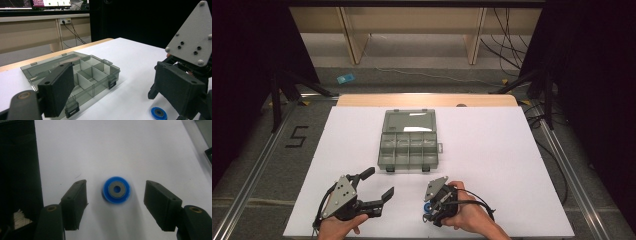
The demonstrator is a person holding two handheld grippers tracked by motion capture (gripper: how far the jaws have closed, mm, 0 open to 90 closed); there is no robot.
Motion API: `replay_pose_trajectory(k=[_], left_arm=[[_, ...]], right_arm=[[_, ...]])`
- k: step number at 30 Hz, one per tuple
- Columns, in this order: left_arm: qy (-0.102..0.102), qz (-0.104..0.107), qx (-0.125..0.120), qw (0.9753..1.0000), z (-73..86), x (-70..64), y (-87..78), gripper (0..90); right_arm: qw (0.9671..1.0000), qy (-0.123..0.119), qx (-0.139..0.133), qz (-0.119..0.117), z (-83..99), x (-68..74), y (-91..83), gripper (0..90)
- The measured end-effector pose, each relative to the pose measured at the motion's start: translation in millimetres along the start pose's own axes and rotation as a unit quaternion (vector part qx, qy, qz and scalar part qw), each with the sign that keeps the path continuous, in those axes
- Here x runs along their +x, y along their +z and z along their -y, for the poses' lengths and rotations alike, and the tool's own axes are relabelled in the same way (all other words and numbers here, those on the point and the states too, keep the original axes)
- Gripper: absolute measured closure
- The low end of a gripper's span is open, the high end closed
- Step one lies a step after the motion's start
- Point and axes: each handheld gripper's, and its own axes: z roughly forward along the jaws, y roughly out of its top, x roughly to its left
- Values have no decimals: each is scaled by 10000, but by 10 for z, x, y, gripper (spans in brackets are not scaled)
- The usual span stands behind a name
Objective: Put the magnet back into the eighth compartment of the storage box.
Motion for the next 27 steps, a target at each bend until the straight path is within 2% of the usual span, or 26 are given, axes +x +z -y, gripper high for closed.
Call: replay_pose_trajectory(k=[12,18,27], left_arm=[[-35,-2,-18,10000,-1,-5,-3,161],[-33,2,-24,10000,-2,-5,-2,160],[-22,-3,-21,10000,-1,-4,-2,161]], right_arm=[[9993,-5,356,-145,-60,-61,70,439],[9991,-9,371,-192,-86,-77,73,499],[9981,-13,549,-279,-121,-106,110,545]])
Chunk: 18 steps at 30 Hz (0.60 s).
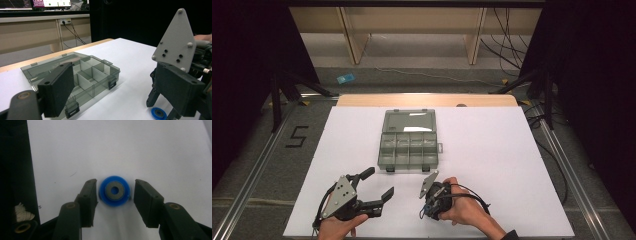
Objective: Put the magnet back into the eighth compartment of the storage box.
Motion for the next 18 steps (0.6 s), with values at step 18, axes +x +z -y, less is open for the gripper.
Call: replay_pose_trajectory(k=[18], left_arm=[[-9,20,-44,10000,-2,2,-1,160]], right_arm=[[9999,-49,115,14,-47,-7,-8,626]])
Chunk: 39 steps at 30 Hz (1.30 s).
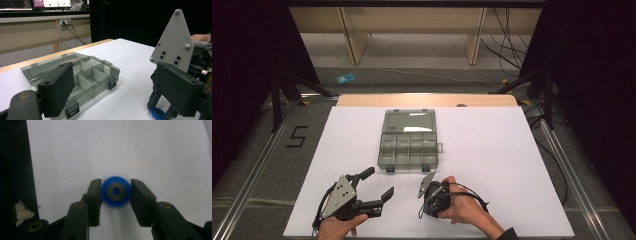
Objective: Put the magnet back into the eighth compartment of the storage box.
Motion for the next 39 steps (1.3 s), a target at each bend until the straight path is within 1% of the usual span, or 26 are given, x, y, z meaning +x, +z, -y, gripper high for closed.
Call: replay_pose_trajectory(k=[3,4,7,8,12,14,15,22,31,39], left_arm=[[8,-5,1,10000,-1,2,-2,160],[33,-4,3,10000,-2,7,-1,161],[10,-7,1,10000,-2,2,-2,160],[9,-7,-3,10000,-1,0,-2,160],[8,-6,-1,10000,0,2,1,161],[7,-3,2,10000,0,2,1,161],[8,-4,1,10000,0,1,1,160],[7,-2,-1,10000,1,0,1,160],[14,-1,15,10000,3,2,2,160],[-15,-9,27,10000,5,2,3,160]], right_arm=[[9999,40,-105,43,7,-24,-37,626],[9998,64,-140,93,10,-33,-53,626],[9996,111,-213,133,17,-52,-80,626],[9993,153,-307,179,24,-67,-103,626],[9986,131,-401,303,24,-86,-147,626],[9984,143,-460,308,24,-100,-169,627],[9980,160,-493,351,26,-105,-176,627],[9971,232,-592,420,37,-145,-228,627],[9961,246,-688,504,39,-199,-283,627],[9939,328,-829,644,14,-321,-379,627]])
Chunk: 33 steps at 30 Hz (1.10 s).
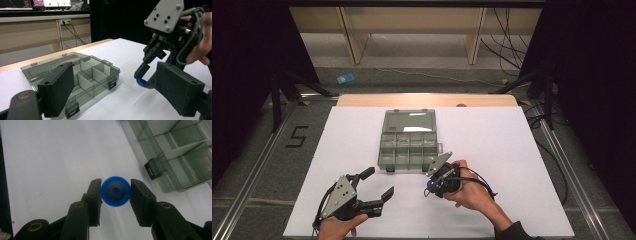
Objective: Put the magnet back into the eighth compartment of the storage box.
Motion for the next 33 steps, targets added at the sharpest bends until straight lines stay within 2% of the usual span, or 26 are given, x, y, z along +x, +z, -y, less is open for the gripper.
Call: replay_pose_trajectory(k=[13,33], left_arm=[[4,-8,-9,10000,0,2,-1,160],[26,-8,11,10000,-2,4,-5,160]], right_arm=[[9995,26,-213,221,-111,-161,-53,627],[9987,102,-315,395,-230,-368,-43,627]])
